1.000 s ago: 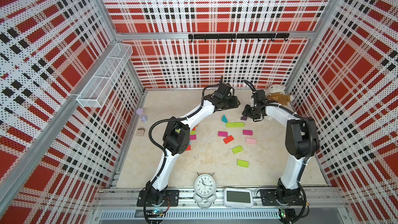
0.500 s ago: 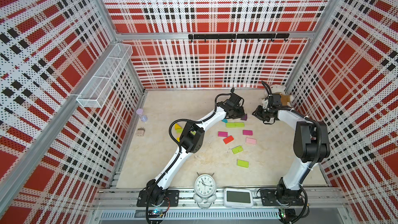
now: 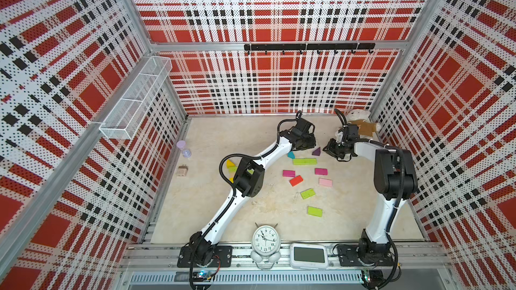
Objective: Assemble a carrot with building blocks
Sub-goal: Assemble the building block at the center of the board.
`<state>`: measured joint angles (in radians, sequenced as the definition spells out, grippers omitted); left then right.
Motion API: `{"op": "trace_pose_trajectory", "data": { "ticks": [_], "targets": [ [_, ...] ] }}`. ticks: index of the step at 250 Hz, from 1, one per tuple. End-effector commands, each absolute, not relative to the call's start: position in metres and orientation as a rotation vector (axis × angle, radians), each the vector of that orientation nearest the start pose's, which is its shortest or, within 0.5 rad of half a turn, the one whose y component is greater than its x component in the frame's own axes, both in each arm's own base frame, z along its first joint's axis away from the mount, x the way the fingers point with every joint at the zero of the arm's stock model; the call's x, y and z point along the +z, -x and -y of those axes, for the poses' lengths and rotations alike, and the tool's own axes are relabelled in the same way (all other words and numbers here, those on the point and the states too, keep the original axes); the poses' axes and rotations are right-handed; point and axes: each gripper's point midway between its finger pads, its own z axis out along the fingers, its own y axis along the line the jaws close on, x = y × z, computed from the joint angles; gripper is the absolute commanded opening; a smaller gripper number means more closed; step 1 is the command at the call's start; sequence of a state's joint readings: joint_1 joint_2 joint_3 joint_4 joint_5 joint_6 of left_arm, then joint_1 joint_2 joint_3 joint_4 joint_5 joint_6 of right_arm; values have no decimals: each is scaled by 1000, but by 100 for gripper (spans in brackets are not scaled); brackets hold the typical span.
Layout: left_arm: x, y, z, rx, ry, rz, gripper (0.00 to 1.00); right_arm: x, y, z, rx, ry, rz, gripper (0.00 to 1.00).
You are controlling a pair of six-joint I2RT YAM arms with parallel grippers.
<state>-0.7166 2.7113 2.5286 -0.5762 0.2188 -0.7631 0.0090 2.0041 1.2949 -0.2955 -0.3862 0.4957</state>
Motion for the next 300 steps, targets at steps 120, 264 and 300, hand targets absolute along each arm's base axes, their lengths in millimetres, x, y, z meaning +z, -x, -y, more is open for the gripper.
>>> {"op": "trace_pose_trajectory", "data": {
  "ticks": [120, 264, 300],
  "targets": [
    [42, -494, 475, -916, -45, -2573, 18, 34, -502, -79, 765, -483, -2528, 25],
    [41, -482, 476, -915, -101, -2595, 14, 29, -500, -93, 775, -455, -2551, 25],
    [44, -481, 476, -915, -110, -2591, 14, 30, -499, -94, 776, -455, -2552, 25]
  ]
}}
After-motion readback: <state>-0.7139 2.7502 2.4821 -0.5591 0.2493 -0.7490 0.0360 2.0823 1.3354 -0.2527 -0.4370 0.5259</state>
